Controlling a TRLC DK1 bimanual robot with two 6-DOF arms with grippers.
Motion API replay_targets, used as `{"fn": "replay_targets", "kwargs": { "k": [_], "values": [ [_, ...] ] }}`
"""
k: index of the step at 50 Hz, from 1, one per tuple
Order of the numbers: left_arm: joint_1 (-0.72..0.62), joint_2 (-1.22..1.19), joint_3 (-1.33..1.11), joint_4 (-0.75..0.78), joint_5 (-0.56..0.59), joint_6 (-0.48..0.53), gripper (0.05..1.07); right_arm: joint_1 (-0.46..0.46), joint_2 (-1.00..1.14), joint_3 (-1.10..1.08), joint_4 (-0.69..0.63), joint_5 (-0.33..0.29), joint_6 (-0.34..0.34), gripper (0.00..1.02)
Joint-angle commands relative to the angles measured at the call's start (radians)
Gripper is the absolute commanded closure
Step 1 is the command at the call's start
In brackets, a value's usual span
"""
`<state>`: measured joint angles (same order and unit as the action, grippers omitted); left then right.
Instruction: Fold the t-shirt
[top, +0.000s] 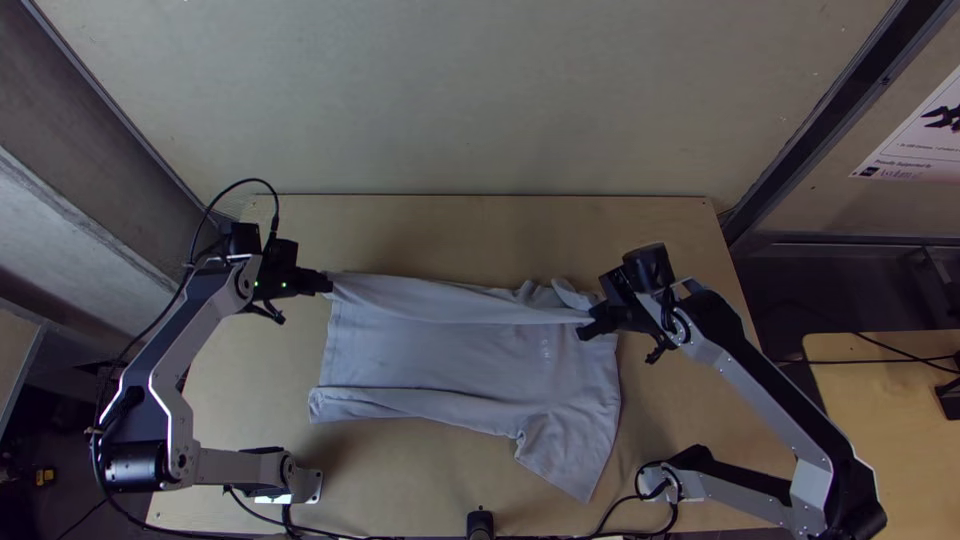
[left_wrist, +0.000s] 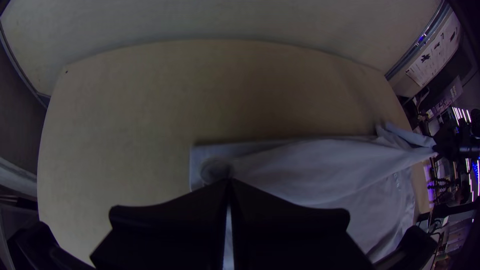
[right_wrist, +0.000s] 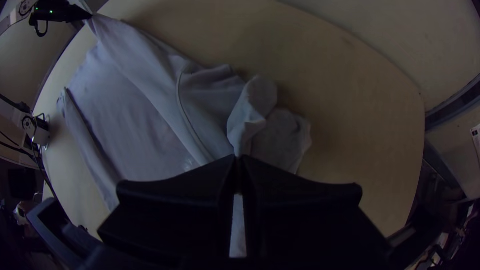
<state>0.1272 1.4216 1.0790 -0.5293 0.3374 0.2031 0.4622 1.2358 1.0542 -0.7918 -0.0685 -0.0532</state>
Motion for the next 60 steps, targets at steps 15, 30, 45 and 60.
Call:
{"fn": "replay_targets", "kwargs": {
  "k": [15,30,45,60],
  "values": [
    [0.000,-0.104,-0.177,0.045,0.011,0.021,1.04,-0.003,-0.093,-0.273,0.083,-0.001,0.007,1.00],
    [0.006,-0.133,-0.329,0.138,-0.001,0.052,1.04,-0.023,-0.065,-0.419,0.204,0.001,-0.005,1.00],
    [0.020,-0.150,-0.350,0.163,-0.001,0.048,0.20,-0.031,-0.059,-0.401,0.204,0.001,0.006,0.54],
    [0.029,-0.224,-0.284,0.029,0.037,0.088,0.10,-0.022,-0.090,-0.319,0.026,-0.001,0.012,0.14]
  ]
}}
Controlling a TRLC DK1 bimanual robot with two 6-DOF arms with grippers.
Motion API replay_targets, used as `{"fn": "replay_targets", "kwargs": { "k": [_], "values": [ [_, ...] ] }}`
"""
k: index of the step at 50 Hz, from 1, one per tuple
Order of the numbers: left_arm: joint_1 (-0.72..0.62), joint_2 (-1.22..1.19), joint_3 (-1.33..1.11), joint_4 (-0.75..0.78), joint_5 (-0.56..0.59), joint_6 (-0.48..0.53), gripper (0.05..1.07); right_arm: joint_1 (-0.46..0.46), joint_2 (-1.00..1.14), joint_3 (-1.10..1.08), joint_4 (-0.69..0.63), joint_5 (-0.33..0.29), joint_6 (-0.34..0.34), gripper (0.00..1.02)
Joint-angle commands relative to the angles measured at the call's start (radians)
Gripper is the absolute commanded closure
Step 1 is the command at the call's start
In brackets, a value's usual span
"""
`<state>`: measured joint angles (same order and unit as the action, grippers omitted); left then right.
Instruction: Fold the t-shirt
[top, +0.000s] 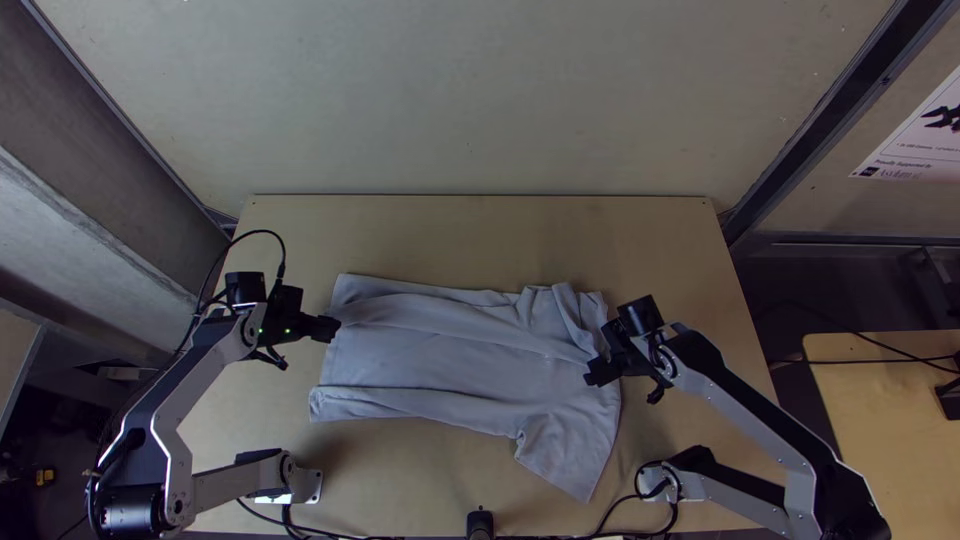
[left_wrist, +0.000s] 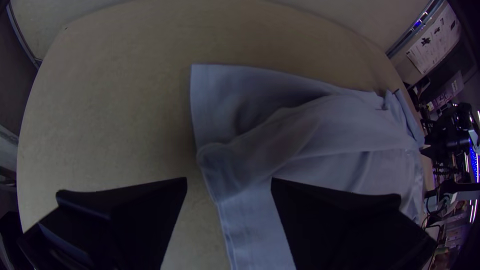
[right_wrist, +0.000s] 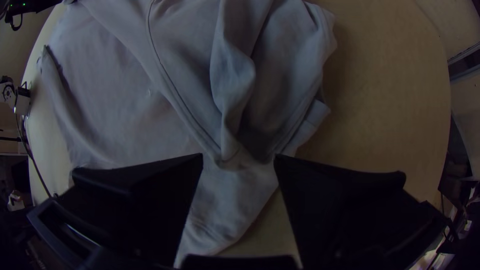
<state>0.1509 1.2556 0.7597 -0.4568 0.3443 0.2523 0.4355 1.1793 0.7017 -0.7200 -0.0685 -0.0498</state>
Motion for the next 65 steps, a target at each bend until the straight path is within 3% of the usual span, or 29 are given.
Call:
{"fn": "replay_targets", "kwargs": {
  "k": [1,10,18,24,36,49,65],
  "values": [
    [0.006,-0.068,0.038,-0.054,0.030,0.045,0.10,0.005,-0.041,0.035,-0.056,-0.001,0.007,0.14],
    [-0.010,-0.125,0.073,-0.220,0.047,0.153,0.10,0.032,-0.102,0.051,-0.174,-0.017,-0.022,0.14],
    [-0.030,-0.145,0.078,-0.336,0.051,0.278,0.10,0.137,-0.139,0.015,-0.265,-0.024,-0.048,0.14],
    [-0.037,-0.134,0.076,-0.393,0.051,0.354,0.11,0.163,-0.152,0.025,-0.300,-0.024,-0.062,0.14],
    [-0.128,-0.093,0.079,-0.488,0.038,0.482,0.11,0.166,-0.072,0.085,-0.434,-0.040,-0.185,0.14],
    [-0.252,-0.078,0.076,-0.522,-0.013,0.564,0.11,0.203,-0.017,0.096,-0.441,-0.040,-0.222,0.14],
    [-0.295,-0.030,0.073,-0.551,-0.073,0.674,0.11,0.275,0.056,0.088,-0.461,-0.040,-0.220,0.14]
  ]
}}
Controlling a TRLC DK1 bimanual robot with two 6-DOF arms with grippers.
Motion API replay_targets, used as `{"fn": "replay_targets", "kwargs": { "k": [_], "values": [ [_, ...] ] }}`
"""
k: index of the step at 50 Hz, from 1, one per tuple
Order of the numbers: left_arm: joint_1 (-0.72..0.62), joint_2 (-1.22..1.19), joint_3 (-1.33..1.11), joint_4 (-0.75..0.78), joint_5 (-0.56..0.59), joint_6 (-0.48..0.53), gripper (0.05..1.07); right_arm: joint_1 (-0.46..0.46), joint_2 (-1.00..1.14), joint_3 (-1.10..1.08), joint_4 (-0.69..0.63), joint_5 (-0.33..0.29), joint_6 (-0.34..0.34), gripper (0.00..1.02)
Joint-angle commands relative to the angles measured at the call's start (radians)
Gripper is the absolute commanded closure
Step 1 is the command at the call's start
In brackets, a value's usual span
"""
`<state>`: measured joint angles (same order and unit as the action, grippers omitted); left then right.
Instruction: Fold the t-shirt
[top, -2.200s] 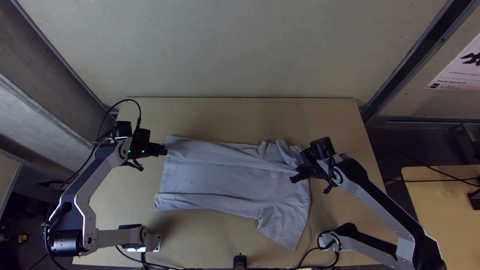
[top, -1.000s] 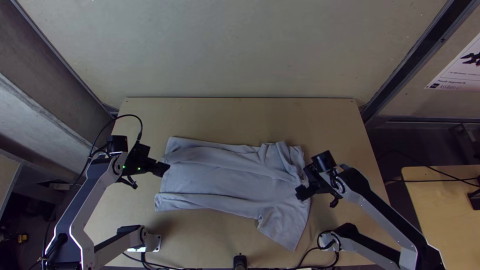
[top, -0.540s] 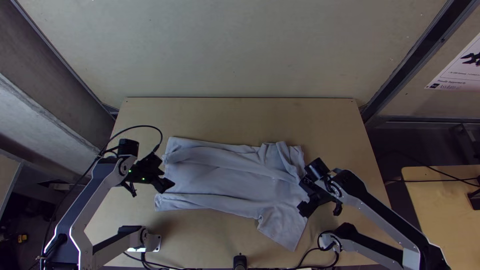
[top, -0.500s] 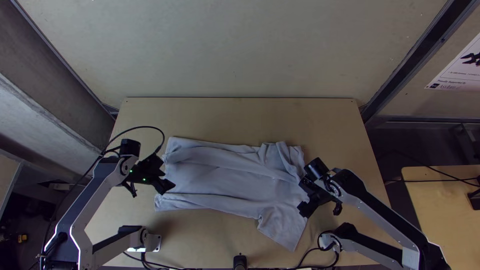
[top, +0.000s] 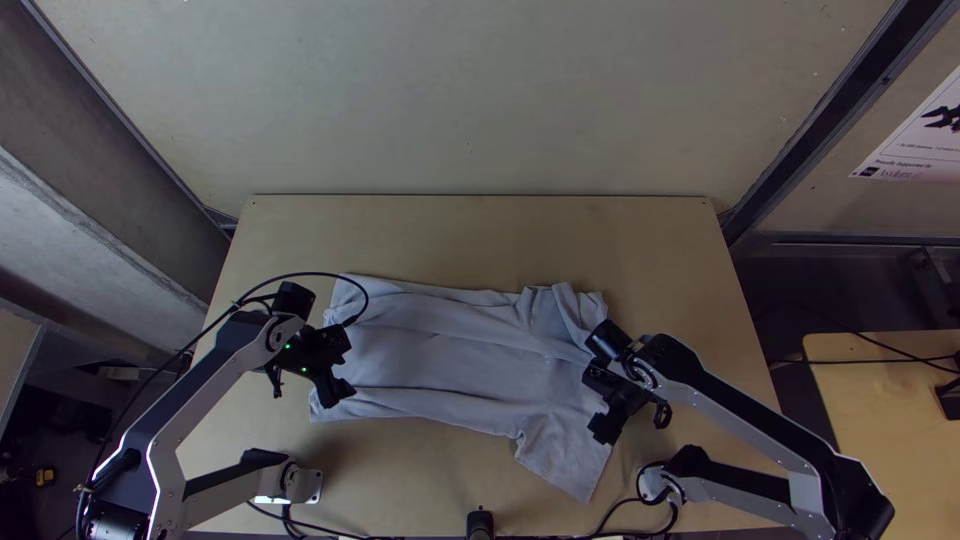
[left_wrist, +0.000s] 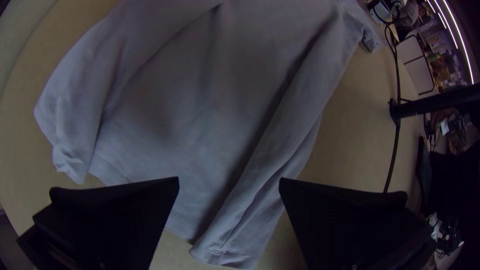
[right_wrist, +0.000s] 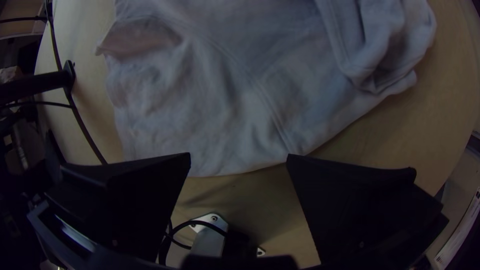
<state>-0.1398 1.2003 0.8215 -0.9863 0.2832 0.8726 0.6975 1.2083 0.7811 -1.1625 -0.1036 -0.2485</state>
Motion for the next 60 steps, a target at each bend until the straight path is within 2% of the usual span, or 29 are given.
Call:
{"fn": "replay_targets", "kwargs": {
  "k": [1,6,14,34,38,44,51,56,60],
  "values": [
    [-0.004,0.030,0.010,-0.022,-0.015,0.055,0.11,0.013,0.033,0.007,-0.019,-0.002,-0.021,0.15],
    [-0.020,0.033,-0.004,-0.014,-0.024,0.059,0.14,0.013,0.059,-0.002,-0.020,0.022,-0.020,0.15],
    [-0.030,0.050,-0.019,0.018,-0.035,0.059,0.14,0.013,0.108,0.009,-0.012,0.102,-0.023,0.15],
    [-0.058,0.061,-0.019,-0.020,-0.058,0.103,0.14,0.011,0.189,0.020,0.032,0.136,-0.017,0.15],
    [-0.061,0.061,-0.016,-0.041,-0.058,0.108,0.17,0.013,0.206,0.020,0.041,0.142,-0.012,0.15],
    [-0.070,0.059,-0.051,-0.035,-0.059,0.121,0.18,0.017,0.234,0.017,0.067,0.150,-0.005,0.20],
    [-0.081,0.059,-0.087,-0.012,-0.065,0.123,0.23,0.025,0.258,0.010,0.086,0.174,-0.002,0.22],
    [-0.087,0.061,-0.110,0.001,-0.078,0.121,0.23,0.025,0.266,-0.003,0.104,0.183,-0.002,0.29],
    [-0.090,0.061,-0.128,0.028,-0.085,0.120,0.23,0.025,0.270,-0.009,0.107,0.185,-0.002,0.29]
  ]
}}
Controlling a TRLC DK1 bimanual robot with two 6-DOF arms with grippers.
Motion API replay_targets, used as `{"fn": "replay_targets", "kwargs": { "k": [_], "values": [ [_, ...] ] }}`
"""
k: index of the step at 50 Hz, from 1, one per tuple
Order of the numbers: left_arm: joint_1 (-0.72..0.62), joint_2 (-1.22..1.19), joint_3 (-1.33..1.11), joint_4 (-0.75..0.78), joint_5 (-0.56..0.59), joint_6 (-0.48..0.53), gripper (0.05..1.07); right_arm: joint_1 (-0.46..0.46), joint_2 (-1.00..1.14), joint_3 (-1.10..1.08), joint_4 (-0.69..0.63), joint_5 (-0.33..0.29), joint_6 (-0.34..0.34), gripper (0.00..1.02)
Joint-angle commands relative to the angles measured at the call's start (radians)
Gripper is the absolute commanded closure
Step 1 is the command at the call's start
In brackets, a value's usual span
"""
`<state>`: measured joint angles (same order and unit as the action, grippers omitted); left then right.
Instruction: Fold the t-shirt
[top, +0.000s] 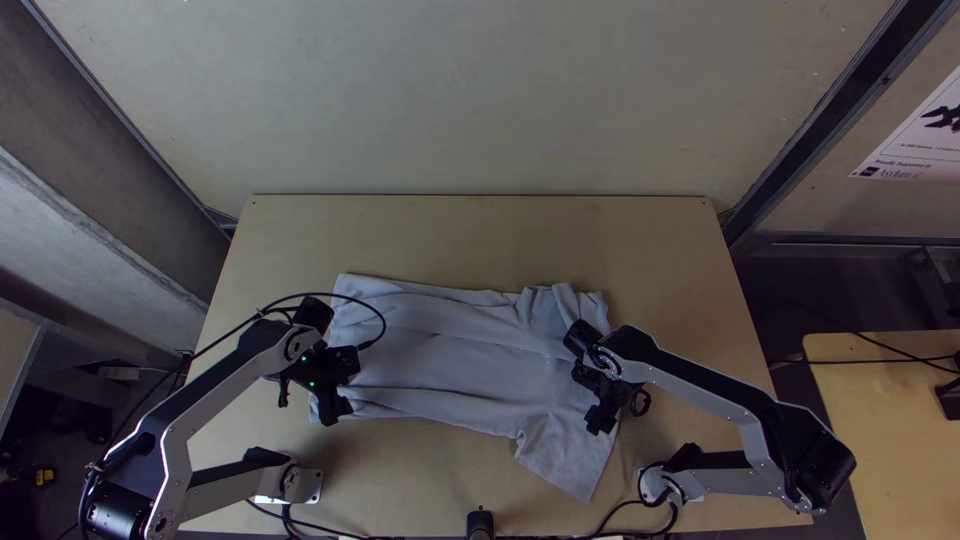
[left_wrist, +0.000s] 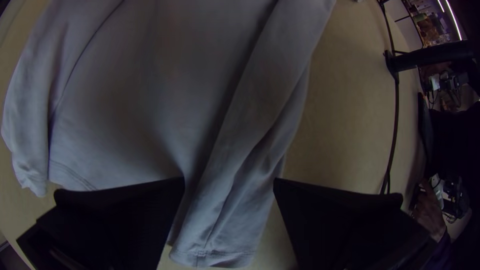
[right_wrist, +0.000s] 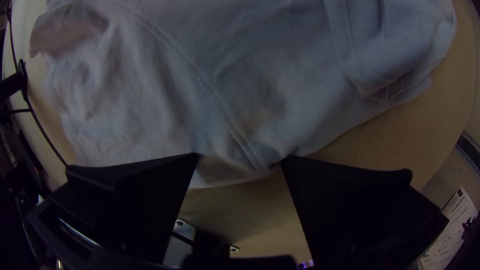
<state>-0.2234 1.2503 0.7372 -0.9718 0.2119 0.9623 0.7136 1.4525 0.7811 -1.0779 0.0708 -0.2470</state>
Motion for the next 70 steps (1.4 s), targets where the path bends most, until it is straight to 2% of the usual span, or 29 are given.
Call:
{"fn": "replay_targets", "kwargs": {
  "k": [1,5,10,15,18,25,31,33,36,43,51,62,70],
  "values": [
    [-0.007,0.012,-0.047,0.018,-0.014,0.030,0.23,0.009,0.028,-0.009,0.022,0.011,-0.003,0.29],
    [-0.007,0.015,-0.047,0.031,-0.014,0.027,0.33,0.009,0.031,-0.009,0.029,0.011,-0.003,0.38],
    [-0.005,0.014,-0.038,0.033,-0.014,0.024,0.51,0.009,0.028,-0.009,0.042,0.011,-0.005,0.49],
    [-0.001,0.009,-0.030,0.036,-0.014,0.021,0.54,0.009,0.023,-0.009,0.045,0.011,-0.009,0.59],
    [0.004,0.005,-0.025,0.048,-0.012,0.016,0.70,0.010,0.017,-0.009,0.050,0.011,-0.011,0.68],
    [0.012,0.001,-0.029,0.056,-0.012,0.006,0.98,0.017,0.005,-0.016,0.062,0.011,-0.012,0.82],
    [0.012,0.000,-0.033,0.056,-0.012,-0.002,0.99,0.020,0.003,-0.022,0.062,0.011,-0.014,0.82],
    [0.012,-0.002,-0.033,0.056,-0.012,-0.002,1.04,0.018,0.003,-0.022,0.065,0.012,-0.020,0.90],
    [0.013,-0.003,-0.033,0.056,-0.008,-0.004,1.04,0.017,-0.006,-0.020,0.082,0.012,-0.032,1.00],
    [0.016,-0.015,-0.033,0.059,-0.005,-0.010,1.04,0.000,-0.020,-0.005,0.081,0.014,-0.037,1.00],
    [0.052,-0.031,0.019,0.050,0.007,-0.028,1.04,-0.046,-0.034,0.060,0.015,0.009,-0.037,1.00],
    [0.116,-0.028,0.099,0.024,0.030,-0.022,1.04,-0.174,-0.034,0.198,-0.068,-0.105,-0.057,1.00],
    [0.124,-0.029,0.120,0.015,0.034,-0.027,1.04,-0.187,-0.015,0.259,-0.096,-0.154,-0.052,1.00]
  ]
}}
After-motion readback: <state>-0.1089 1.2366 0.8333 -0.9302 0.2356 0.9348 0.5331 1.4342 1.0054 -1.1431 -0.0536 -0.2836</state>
